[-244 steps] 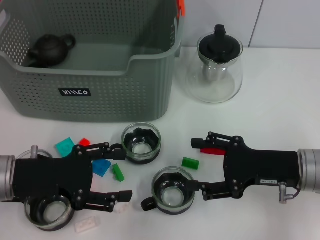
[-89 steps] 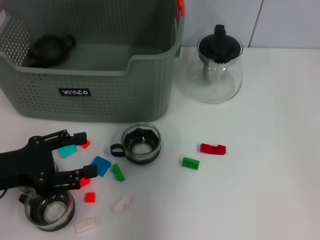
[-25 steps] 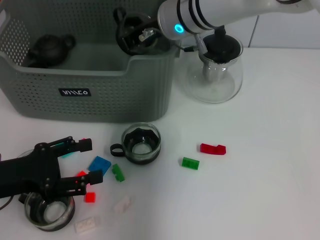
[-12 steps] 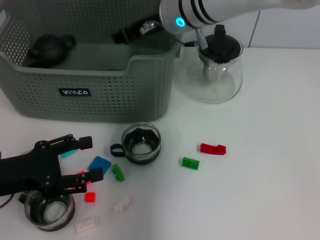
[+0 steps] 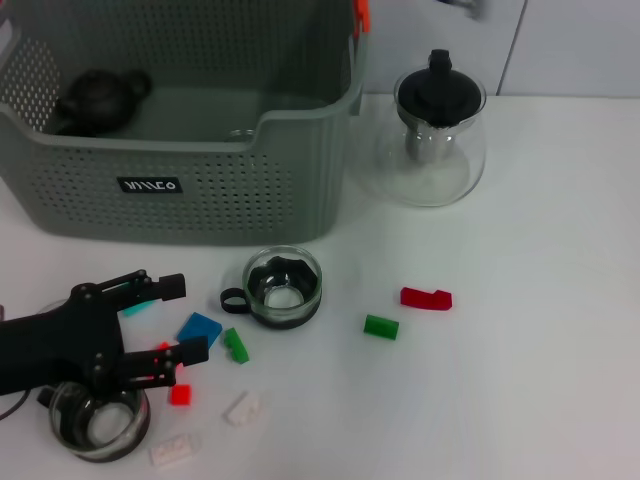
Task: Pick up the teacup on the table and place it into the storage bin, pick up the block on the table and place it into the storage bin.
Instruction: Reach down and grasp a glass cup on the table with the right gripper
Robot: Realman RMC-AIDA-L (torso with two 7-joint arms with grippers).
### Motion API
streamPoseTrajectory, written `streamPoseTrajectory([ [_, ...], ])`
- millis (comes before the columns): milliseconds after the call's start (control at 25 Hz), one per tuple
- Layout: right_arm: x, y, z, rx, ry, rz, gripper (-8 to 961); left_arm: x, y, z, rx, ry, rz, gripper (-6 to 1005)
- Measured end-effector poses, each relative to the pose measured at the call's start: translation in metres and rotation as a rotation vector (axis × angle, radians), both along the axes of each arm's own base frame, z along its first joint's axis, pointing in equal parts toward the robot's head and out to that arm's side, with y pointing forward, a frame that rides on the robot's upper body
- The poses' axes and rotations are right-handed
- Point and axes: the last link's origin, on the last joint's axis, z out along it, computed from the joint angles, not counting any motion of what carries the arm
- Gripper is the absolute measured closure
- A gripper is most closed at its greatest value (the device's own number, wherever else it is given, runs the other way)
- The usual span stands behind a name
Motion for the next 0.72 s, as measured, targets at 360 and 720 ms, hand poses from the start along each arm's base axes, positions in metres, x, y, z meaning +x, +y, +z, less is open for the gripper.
streamPoseTrajectory([
  [360, 0.107, -0.095, 0.043, 0.004, 0.223, 0.310, 421, 0.005, 0.007, 0.000, 0.000, 0.001, -0.016, 125],
  [720, 0.157, -0.134, 0.003, -0.414, -0.416, 0.227, 427, 0.004, 0.010, 0.002, 0.006, 0.010, -0.012, 125],
])
